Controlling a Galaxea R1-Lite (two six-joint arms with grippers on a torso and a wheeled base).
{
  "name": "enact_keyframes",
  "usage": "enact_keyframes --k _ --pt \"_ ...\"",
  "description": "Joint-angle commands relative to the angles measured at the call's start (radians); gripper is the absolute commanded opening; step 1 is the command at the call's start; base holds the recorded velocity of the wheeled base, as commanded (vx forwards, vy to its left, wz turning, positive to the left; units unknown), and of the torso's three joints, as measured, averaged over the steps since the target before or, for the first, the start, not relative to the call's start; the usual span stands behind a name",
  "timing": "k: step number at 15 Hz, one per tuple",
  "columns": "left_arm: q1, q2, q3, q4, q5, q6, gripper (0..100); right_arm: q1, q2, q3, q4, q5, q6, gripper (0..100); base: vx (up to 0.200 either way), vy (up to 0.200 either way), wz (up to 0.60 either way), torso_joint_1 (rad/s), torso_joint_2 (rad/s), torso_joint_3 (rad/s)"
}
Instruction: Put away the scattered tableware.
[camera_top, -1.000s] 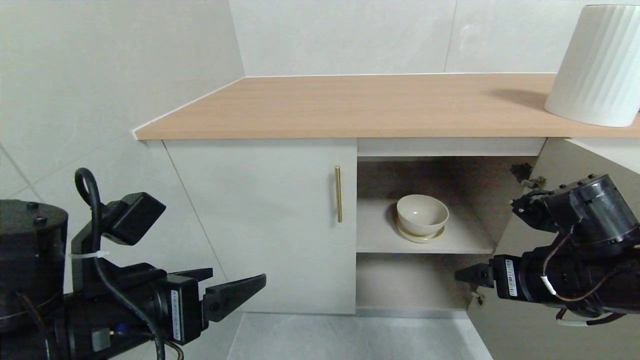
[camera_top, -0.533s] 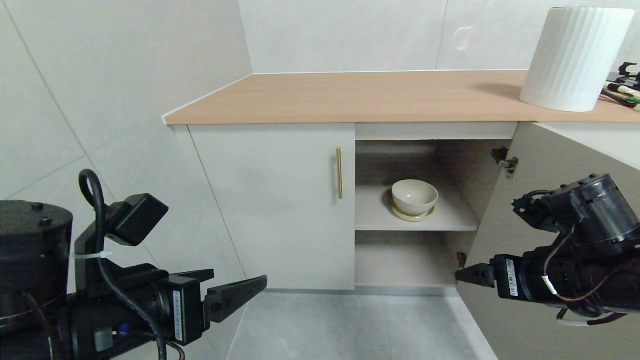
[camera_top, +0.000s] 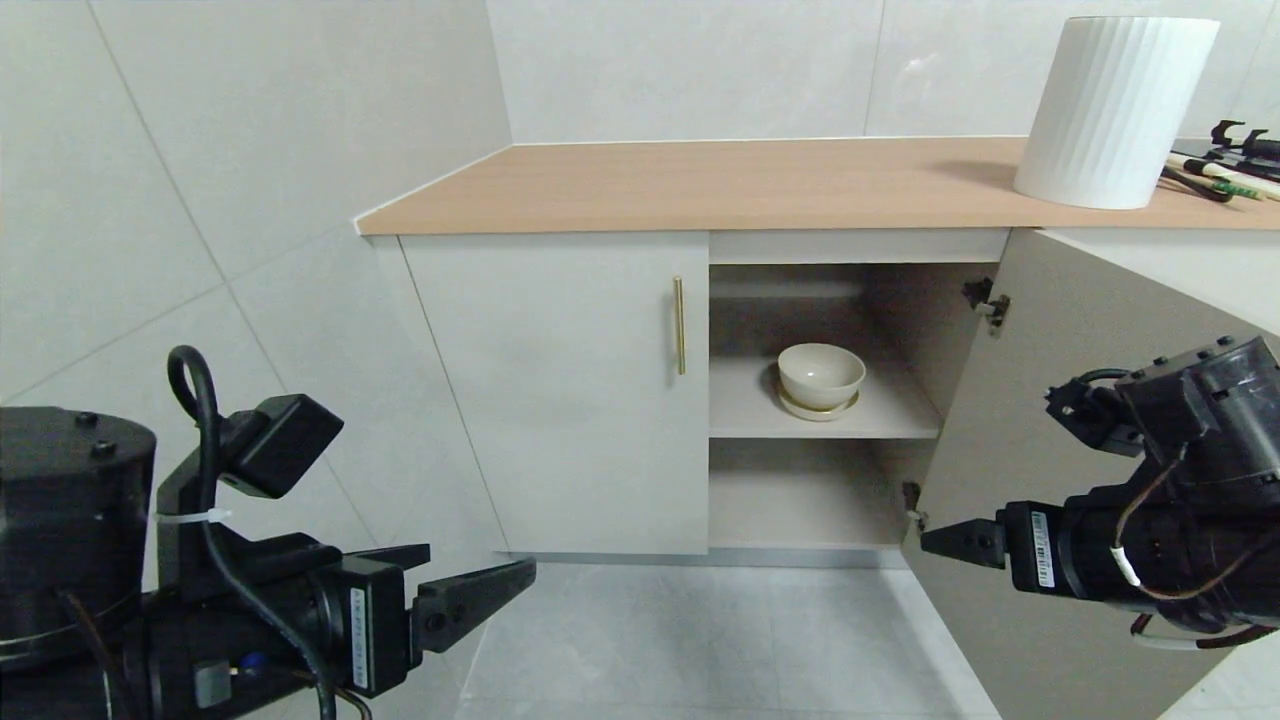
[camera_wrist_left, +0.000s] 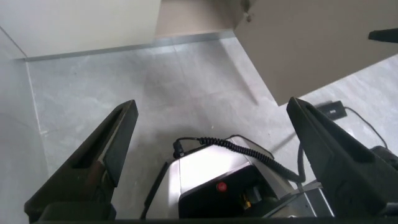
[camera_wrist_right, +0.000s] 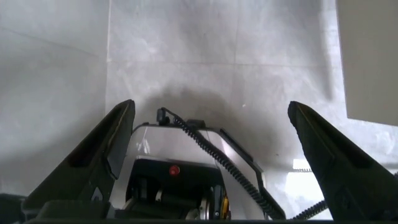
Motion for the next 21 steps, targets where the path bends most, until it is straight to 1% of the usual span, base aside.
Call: enact_keyframes --k 1,4,7,9,12,16,18,19,20,21 --pt "0.0 0.003 -0.001 -0.001 0.001 0.0 100 0.0 -0.036 -0.004 0.023 -0.001 -0.002 100 0.0 0.0 0.0 0.0 0.0 0.0" --pt "0.0 0.003 -0.004 -0.001 0.001 0.0 100 0.019 -0.125 -0.01 0.1 -0.001 -0.005 100 0.0 0.0 0.0 0.0 0.0 0.0" --pt "0.0 -0.008 -0.006 -0.001 0.002 0.0 100 0.019 -0.199 -0.001 0.18 -0.001 -0.005 100 0.0 0.0 0.0 0.0 0.0 0.0" --pt "0.0 -0.004 -0.003 -0.001 0.002 0.001 100 0.019 -0.219 0.008 0.209 -0.007 -0.045 100 0.0 0.0 0.0 0.0 0.0 0.0" --pt "0.0 -0.004 -0.003 -0.001 0.005 0.004 100 0.017 -0.216 0.005 0.273 -0.009 -0.062 100 0.0 -0.2 0.0 -0.001 0.0 0.004" --pt "0.0 -0.005 -0.001 -0.001 0.005 0.004 100 0.007 -0.199 0.007 0.276 -0.022 -0.062 100 0.0 -0.2 0.0 0.004 0.0 0.005" --pt "0.0 -0.007 -0.001 -0.001 0.005 0.004 100 -0.033 -0.196 0.005 0.278 -0.024 -0.067 100 0.0 -0.2 0.0 0.007 0.0 0.002" --pt "0.0 -0.007 -0.001 -0.001 0.005 0.004 100 -0.041 -0.197 0.005 0.28 -0.024 -0.071 100 0.0 0.0 0.0 0.0 0.0 0.0" --pt "0.0 -0.007 -0.001 -0.001 0.004 0.004 100 -0.064 -0.205 0.001 0.316 -0.024 -0.105 100 0.0 0.0 0.0 0.0 0.0 0.0" --pt "0.0 -0.004 -0.001 -0.001 0.004 0.004 100 -0.089 -0.217 -0.024 0.396 -0.024 -0.142 100 0.0 0.0 0.0 0.0 0.0 0.0"
